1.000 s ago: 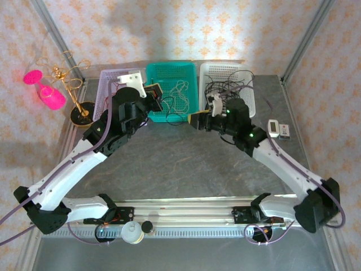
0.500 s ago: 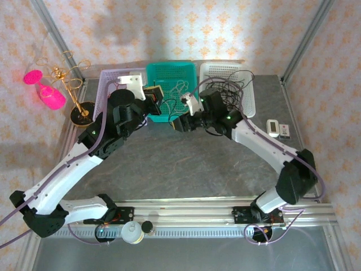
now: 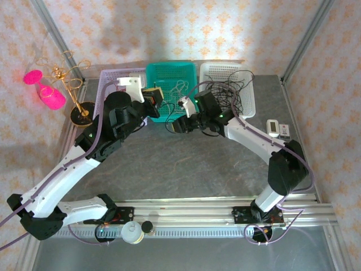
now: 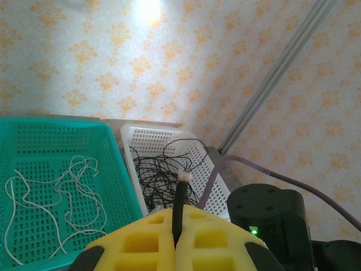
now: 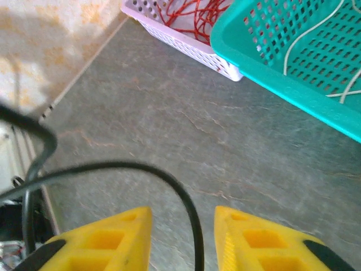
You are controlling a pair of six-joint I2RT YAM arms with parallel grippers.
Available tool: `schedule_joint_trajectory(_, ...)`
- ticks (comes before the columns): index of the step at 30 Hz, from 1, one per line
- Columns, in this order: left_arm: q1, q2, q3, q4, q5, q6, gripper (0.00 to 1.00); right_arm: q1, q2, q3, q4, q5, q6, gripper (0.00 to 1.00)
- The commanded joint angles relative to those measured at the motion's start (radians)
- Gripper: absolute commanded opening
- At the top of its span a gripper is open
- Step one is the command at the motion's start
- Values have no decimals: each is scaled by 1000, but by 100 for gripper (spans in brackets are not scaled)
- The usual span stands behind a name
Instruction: Untangle the cables
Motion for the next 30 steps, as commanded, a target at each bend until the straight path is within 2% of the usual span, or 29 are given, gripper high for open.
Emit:
schedule_joint_trajectory(1, -3, -29, -2, 55, 9, 36, 0, -4, 12, -19, 136, -23, 123, 22)
schedule_joint_trajectory(3, -3, -43, -8, 72, 5, 44, 0, -8, 15, -18, 154, 52, 217, 14)
schedule_joint_trajectory(7, -3, -79, -39, 79, -48, 57, 0, -50, -21, -19, 131, 321, 556, 12)
schedule_joint_trajectory(11, -3, -118, -93, 93, -92, 52, 0, -104, -134, -158, 272, 405, 869, 10)
schedule_joint_trajectory(16, -3, -149, -151, 98, -119, 45, 0, -157, -245, -319, 434, 499, 1199, 0)
schedule_joint_trajectory(18, -2, -164, -180, 98, -131, 41, 0, -178, -274, -361, 482, 525, 1303, 0)
schedule_joint_trajectory(21, -3, -210, -263, 116, -177, 34, 0, -200, -304, -374, 496, 593, 1365, 0)
schedule_joint_trajectory(25, -2, -324, -431, 148, -253, 14, 0, -263, -314, -333, 468, 608, 1330, 0)
schedule_joint_trajectory(30, -1, -399, -557, 143, -227, -34, 0, -357, -322, -313, 534, 567, 1324, 0)
